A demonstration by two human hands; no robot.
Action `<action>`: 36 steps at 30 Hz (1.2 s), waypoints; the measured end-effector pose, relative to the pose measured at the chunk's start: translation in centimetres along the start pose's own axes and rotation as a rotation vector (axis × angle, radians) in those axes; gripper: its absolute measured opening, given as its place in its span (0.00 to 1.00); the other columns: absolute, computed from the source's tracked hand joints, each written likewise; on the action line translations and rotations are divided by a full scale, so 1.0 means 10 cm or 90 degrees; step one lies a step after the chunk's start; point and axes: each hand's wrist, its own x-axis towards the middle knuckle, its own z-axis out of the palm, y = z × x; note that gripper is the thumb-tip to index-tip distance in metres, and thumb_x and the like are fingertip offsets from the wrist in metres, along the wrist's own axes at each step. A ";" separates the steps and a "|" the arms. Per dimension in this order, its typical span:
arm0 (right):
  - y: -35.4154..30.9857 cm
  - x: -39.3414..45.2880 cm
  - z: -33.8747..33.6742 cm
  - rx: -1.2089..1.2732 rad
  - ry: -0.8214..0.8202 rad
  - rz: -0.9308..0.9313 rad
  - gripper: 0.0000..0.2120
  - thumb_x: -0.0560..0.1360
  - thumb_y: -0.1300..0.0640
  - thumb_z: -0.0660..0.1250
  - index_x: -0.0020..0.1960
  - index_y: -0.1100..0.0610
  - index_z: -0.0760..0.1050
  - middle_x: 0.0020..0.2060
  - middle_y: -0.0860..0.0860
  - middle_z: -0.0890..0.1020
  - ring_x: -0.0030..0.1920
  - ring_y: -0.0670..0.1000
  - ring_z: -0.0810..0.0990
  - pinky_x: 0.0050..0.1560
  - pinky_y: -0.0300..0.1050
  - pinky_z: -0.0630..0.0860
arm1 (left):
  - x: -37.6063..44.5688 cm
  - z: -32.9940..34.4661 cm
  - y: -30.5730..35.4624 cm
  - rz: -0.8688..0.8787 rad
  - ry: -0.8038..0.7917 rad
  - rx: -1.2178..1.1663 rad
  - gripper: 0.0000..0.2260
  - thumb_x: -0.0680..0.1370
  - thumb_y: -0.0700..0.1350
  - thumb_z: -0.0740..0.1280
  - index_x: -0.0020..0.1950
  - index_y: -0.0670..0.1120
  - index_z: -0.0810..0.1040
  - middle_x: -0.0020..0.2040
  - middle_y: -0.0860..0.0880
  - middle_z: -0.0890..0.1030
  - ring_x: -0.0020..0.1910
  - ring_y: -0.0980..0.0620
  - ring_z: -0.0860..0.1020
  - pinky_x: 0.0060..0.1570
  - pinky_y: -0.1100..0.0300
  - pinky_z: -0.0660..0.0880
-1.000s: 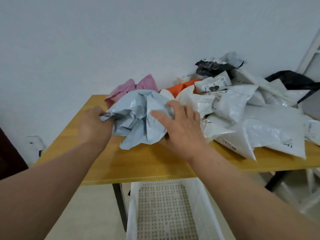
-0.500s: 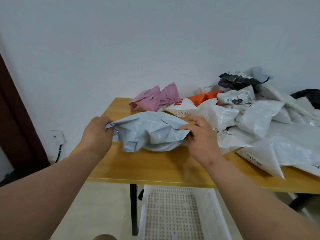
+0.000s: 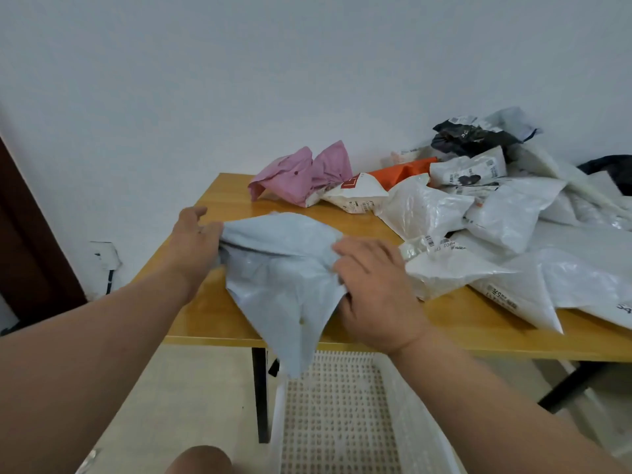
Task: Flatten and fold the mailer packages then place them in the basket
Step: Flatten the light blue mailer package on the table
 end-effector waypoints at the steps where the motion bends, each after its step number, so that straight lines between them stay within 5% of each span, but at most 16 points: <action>1: -0.06 -0.03 0.00 -0.006 -0.051 -0.020 0.06 0.70 0.56 0.64 0.45 0.56 0.77 0.50 0.52 0.81 0.57 0.54 0.78 0.66 0.54 0.65 | 0.00 0.03 0.01 0.015 -0.021 0.069 0.25 0.81 0.54 0.61 0.76 0.48 0.61 0.76 0.44 0.62 0.72 0.41 0.64 0.69 0.45 0.66; 4: -0.23 -0.06 -0.01 -0.008 -0.221 -0.023 0.11 0.69 0.49 0.61 0.48 0.52 0.75 0.46 0.47 0.80 0.55 0.51 0.79 0.73 0.55 0.57 | -0.09 0.14 0.03 0.032 -0.047 0.404 0.36 0.75 0.67 0.62 0.78 0.58 0.52 0.80 0.50 0.44 0.77 0.42 0.48 0.71 0.40 0.57; 6: -0.32 -0.04 -0.02 0.014 -0.318 -0.016 0.18 0.67 0.44 0.59 0.54 0.50 0.73 0.46 0.45 0.79 0.53 0.50 0.78 0.75 0.55 0.52 | -0.18 0.23 0.05 0.071 0.009 0.429 0.35 0.75 0.65 0.64 0.77 0.57 0.54 0.78 0.50 0.46 0.75 0.42 0.49 0.69 0.41 0.58; 8: -0.35 -0.01 -0.02 0.139 -0.378 0.036 0.24 0.67 0.42 0.59 0.61 0.49 0.70 0.50 0.46 0.79 0.53 0.48 0.77 0.73 0.54 0.58 | -0.22 0.33 0.05 0.107 0.030 0.352 0.31 0.76 0.58 0.68 0.74 0.50 0.60 0.74 0.46 0.55 0.72 0.41 0.56 0.68 0.44 0.61; 11: -0.33 0.09 -0.03 0.378 -0.268 0.221 0.17 0.73 0.48 0.64 0.60 0.51 0.71 0.51 0.46 0.77 0.51 0.46 0.76 0.56 0.47 0.74 | -0.22 0.44 -0.01 0.099 -0.027 0.265 0.30 0.75 0.55 0.69 0.71 0.45 0.63 0.70 0.43 0.62 0.68 0.41 0.65 0.67 0.47 0.66; 14: -0.18 0.12 0.04 0.208 -0.102 0.284 0.10 0.77 0.54 0.62 0.57 0.55 0.74 0.54 0.49 0.73 0.53 0.48 0.71 0.55 0.46 0.72 | -0.27 0.47 -0.05 0.089 -0.110 0.307 0.36 0.73 0.63 0.69 0.73 0.47 0.60 0.71 0.44 0.63 0.68 0.41 0.67 0.67 0.45 0.67; 16: -0.09 0.07 0.13 0.050 -0.190 0.289 0.16 0.78 0.51 0.60 0.65 0.52 0.71 0.65 0.50 0.69 0.64 0.52 0.67 0.65 0.49 0.68 | -0.31 0.47 -0.05 0.103 -0.150 0.368 0.39 0.72 0.66 0.68 0.75 0.48 0.58 0.74 0.45 0.61 0.71 0.43 0.66 0.67 0.46 0.65; 19: -0.05 -0.08 0.24 0.047 -0.349 0.313 0.24 0.80 0.44 0.55 0.75 0.47 0.61 0.76 0.48 0.59 0.76 0.53 0.54 0.75 0.53 0.57 | -0.29 0.45 -0.07 0.115 -0.199 0.429 0.42 0.72 0.68 0.66 0.78 0.51 0.53 0.78 0.49 0.56 0.75 0.45 0.61 0.69 0.46 0.62; 26: 0.02 -0.09 0.24 -0.004 -0.401 0.305 0.25 0.78 0.36 0.51 0.74 0.40 0.61 0.73 0.42 0.64 0.72 0.51 0.62 0.70 0.55 0.63 | -0.11 0.26 -0.33 0.093 -0.280 0.617 0.43 0.68 0.78 0.52 0.78 0.62 0.45 0.80 0.55 0.47 0.78 0.46 0.53 0.72 0.40 0.58; 31: -0.04 0.13 0.28 -0.071 -0.284 0.326 0.20 0.78 0.39 0.51 0.59 0.48 0.73 0.54 0.48 0.75 0.57 0.53 0.70 0.60 0.54 0.64 | -0.04 0.33 -0.30 0.092 -0.206 0.573 0.26 0.76 0.70 0.50 0.72 0.64 0.65 0.73 0.51 0.65 0.73 0.45 0.61 0.69 0.42 0.59; 34: -0.06 0.12 0.39 -0.004 -0.282 0.285 0.20 0.79 0.44 0.54 0.69 0.46 0.67 0.67 0.50 0.68 0.69 0.55 0.63 0.68 0.54 0.61 | 0.02 0.36 -0.42 0.149 -0.200 0.500 0.24 0.77 0.64 0.48 0.63 0.57 0.76 0.69 0.50 0.70 0.72 0.46 0.62 0.71 0.49 0.57; 36: -0.06 0.06 0.45 0.051 -0.356 0.259 0.24 0.81 0.46 0.53 0.76 0.41 0.58 0.78 0.48 0.56 0.77 0.54 0.51 0.76 0.55 0.52 | 0.06 0.37 -0.53 0.164 -0.212 0.505 0.24 0.76 0.65 0.53 0.67 0.56 0.72 0.73 0.50 0.66 0.75 0.45 0.58 0.74 0.51 0.53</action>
